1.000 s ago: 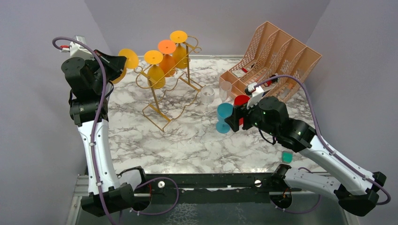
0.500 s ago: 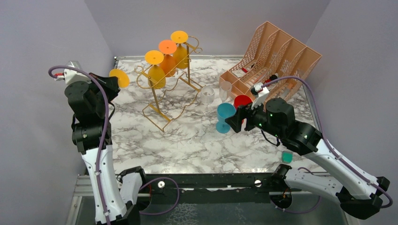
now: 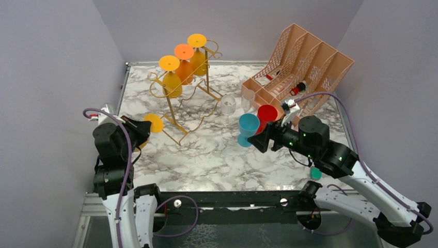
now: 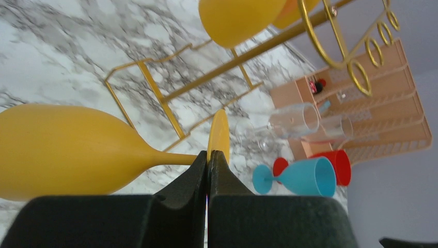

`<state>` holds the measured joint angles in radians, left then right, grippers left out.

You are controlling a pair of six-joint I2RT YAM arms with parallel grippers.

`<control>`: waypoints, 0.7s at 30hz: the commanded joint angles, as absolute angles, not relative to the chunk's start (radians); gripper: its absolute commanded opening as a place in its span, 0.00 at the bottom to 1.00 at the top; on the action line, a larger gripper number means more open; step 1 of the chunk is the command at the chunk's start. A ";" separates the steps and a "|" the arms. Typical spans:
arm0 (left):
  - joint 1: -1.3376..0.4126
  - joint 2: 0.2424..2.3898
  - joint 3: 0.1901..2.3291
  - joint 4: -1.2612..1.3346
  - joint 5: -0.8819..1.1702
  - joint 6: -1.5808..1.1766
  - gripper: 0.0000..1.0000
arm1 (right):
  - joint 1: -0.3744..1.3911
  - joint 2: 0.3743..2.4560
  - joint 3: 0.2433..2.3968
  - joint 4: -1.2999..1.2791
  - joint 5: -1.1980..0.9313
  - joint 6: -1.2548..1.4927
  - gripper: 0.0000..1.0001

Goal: Take the wine glass off the wine glass rack
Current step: Place the wine glass at the center of the board.

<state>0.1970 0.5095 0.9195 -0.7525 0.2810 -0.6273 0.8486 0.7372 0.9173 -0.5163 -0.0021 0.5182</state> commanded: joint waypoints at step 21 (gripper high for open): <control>-0.087 0.688 0.830 -0.739 0.982 -0.292 0.00 | 0.844 0.816 0.749 -0.182 -0.445 0.526 0.77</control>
<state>-0.0456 0.6861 0.8070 -0.7570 0.9321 -0.3546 0.8486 0.8032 0.7727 -0.2810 -0.3611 0.5343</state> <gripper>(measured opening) 0.024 0.771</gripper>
